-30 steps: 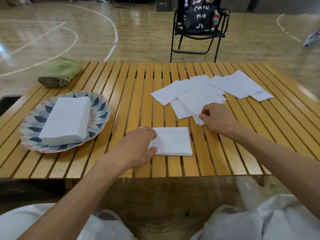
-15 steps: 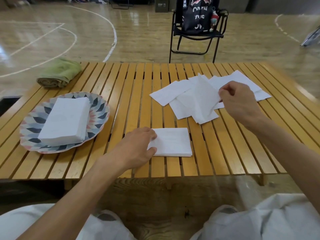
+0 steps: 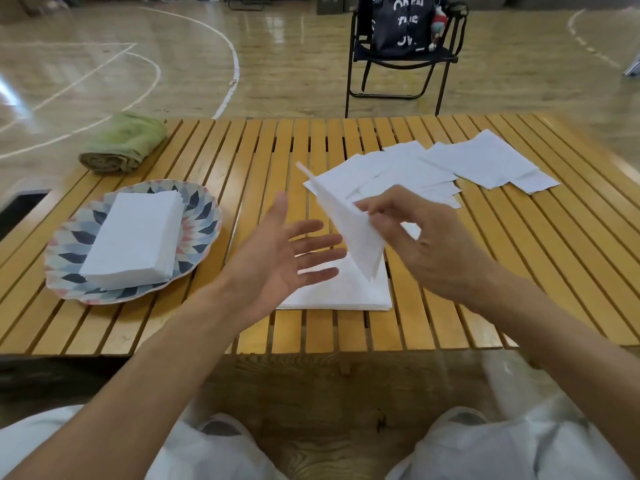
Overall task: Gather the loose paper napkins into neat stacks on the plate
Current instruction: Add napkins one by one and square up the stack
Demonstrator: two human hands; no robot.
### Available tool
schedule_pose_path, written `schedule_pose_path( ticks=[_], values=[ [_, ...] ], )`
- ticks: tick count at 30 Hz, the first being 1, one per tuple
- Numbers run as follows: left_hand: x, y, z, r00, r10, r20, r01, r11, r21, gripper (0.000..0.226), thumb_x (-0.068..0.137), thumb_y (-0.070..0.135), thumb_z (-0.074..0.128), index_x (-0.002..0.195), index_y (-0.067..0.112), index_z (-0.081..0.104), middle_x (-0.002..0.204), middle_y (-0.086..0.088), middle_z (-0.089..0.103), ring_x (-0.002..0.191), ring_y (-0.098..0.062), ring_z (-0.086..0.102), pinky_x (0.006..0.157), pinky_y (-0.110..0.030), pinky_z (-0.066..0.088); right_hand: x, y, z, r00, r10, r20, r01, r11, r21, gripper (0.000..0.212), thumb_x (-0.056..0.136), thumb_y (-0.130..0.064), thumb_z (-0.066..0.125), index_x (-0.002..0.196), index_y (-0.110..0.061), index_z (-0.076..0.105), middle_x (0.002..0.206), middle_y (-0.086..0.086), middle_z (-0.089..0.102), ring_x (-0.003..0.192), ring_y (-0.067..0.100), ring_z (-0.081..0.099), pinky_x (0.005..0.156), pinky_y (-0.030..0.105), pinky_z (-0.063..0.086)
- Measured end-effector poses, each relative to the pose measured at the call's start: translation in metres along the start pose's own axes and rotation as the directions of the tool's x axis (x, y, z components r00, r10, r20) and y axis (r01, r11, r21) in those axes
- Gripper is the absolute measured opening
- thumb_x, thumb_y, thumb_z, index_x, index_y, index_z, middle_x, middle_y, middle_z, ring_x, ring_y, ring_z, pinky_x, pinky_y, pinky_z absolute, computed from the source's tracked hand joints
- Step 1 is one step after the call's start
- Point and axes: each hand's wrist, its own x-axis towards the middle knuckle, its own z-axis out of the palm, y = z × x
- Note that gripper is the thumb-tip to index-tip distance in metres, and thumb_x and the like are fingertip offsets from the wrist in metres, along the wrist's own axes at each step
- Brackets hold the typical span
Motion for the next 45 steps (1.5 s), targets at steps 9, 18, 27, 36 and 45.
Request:
schedule_pose_path(
  ticks=[9, 18, 27, 36, 45],
  values=[
    [-0.004, 0.008, 0.002, 0.987, 0.053, -0.155, -0.096, 0.954, -0.286, 0.036, 0.105, 0.030, 0.042, 0.133, 0.008, 0.051, 0.125, -0.020, 0.066, 0.109, -0.034, 0.067, 0.081, -0.054, 0.058, -0.013, 0.004, 0.018, 0.975, -0.112, 0.193, 0.168, 0.937, -0.306, 0.019, 0.101, -0.038, 0.051, 0.109, -0.027, 0.064, 0.139, -0.010, 0.060, 0.111, 0.002, 0.049, 0.088, 0.011, 0.029],
    [-0.008, 0.014, 0.005, 0.981, 0.188, -0.044, -0.192, 0.916, -0.351, 0.038, 0.107, 0.033, 0.037, 0.139, 0.014, 0.046, 0.132, -0.012, 0.063, 0.120, -0.029, 0.062, 0.084, -0.053, 0.056, -0.011, 0.012, 0.020, 0.783, 0.593, 0.190, -0.568, 0.555, 0.608, 0.058, 0.089, -0.060, 0.063, 0.131, -0.020, 0.059, 0.120, -0.001, 0.072, 0.110, 0.014, 0.069, 0.098, 0.039, 0.055],
    [-0.006, 0.008, 0.006, 0.969, 0.205, -0.141, -0.230, 0.953, -0.196, 0.032, 0.104, 0.024, 0.048, 0.130, 0.008, 0.053, 0.125, -0.014, 0.067, 0.113, -0.028, 0.066, 0.084, -0.043, 0.058, -0.005, 0.014, 0.019, 0.810, 0.510, 0.289, -0.539, 0.453, 0.710, 0.032, 0.087, -0.008, 0.074, 0.119, -0.012, 0.068, 0.097, 0.002, 0.077, 0.079, 0.015, 0.073, 0.065, 0.022, 0.054],
    [-0.013, 0.010, -0.007, 0.910, 0.352, -0.218, -0.124, 0.734, 0.668, 0.012, 0.095, 0.029, 0.063, 0.100, 0.023, 0.071, 0.084, 0.007, 0.074, 0.076, -0.008, 0.070, 0.071, -0.029, 0.051, -0.006, 0.024, 0.006, 0.790, 0.583, 0.188, -0.579, 0.609, 0.543, 0.018, 0.101, -0.021, 0.058, 0.111, -0.021, 0.073, 0.100, -0.010, 0.077, 0.072, 0.004, 0.069, 0.059, 0.022, 0.049],
    [-0.007, -0.001, -0.020, 0.871, 0.422, -0.253, 0.054, 0.430, 0.901, 0.024, 0.096, 0.031, 0.059, 0.075, 0.023, 0.070, 0.064, 0.007, 0.066, 0.062, -0.005, 0.065, 0.060, -0.021, 0.046, -0.010, 0.032, 0.019, 0.764, 0.628, 0.150, -0.638, 0.700, 0.320, 0.007, 0.098, -0.022, 0.065, 0.095, -0.023, 0.071, 0.080, -0.014, 0.073, 0.061, -0.006, 0.066, 0.048, 0.010, 0.045]
  ],
)
